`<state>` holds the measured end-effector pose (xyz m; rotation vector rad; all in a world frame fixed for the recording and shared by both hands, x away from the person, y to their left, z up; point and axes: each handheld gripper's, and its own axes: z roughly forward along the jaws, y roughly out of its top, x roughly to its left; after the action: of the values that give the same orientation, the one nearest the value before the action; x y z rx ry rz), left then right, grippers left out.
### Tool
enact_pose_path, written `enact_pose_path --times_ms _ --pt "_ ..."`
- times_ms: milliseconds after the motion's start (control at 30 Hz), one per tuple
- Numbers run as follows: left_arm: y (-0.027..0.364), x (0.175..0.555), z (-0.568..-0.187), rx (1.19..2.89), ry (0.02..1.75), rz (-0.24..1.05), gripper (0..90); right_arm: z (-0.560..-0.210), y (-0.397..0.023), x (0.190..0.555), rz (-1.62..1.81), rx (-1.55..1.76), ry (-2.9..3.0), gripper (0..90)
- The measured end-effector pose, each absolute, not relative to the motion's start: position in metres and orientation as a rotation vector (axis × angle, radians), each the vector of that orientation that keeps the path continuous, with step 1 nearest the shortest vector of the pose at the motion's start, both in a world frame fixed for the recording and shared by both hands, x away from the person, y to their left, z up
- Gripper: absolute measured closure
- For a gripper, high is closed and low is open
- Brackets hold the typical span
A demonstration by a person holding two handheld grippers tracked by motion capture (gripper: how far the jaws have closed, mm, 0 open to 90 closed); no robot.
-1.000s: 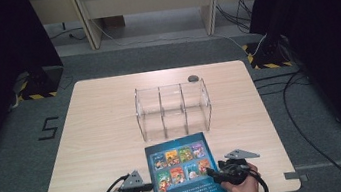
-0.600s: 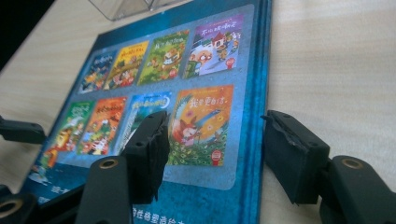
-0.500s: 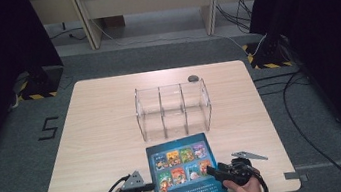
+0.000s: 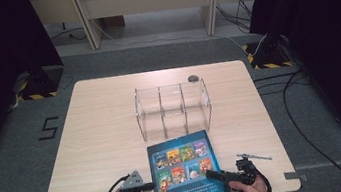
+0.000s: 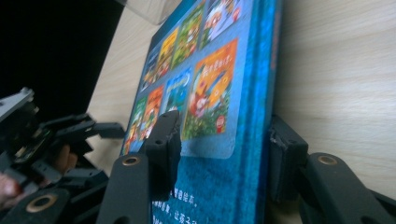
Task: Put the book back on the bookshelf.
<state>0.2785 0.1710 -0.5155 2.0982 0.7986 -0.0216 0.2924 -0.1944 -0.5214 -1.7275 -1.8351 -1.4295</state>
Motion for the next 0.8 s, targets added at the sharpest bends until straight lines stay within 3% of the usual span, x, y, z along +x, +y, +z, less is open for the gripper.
enact_pose_path --times_ms 100,133,200,467,800 --pt "0.171 0.279 -0.515 2.097 0.803 -0.022 31.8 -0.524 -0.191 0.293 -1.403 -1.664 -1.826 57.9" --pt "0.171 0.278 -0.516 2.105 0.792 -0.002 31.9 -0.524 -0.186 0.293 -1.432 -1.541 -1.770 68.5" --pt "0.171 0.279 -0.516 2.098 0.799 -0.009 31.5 -0.519 -0.179 0.291 -1.488 -1.475 -1.776 70.7" --pt "0.172 0.280 -0.516 2.088 0.788 -0.031 32.5 -0.512 -0.184 0.287 -1.639 -1.499 -1.730 77.4" --pt "0.176 0.280 -0.513 2.056 0.784 -0.038 31.8 -0.488 -0.190 0.280 -1.833 -1.487 -1.671 77.9"
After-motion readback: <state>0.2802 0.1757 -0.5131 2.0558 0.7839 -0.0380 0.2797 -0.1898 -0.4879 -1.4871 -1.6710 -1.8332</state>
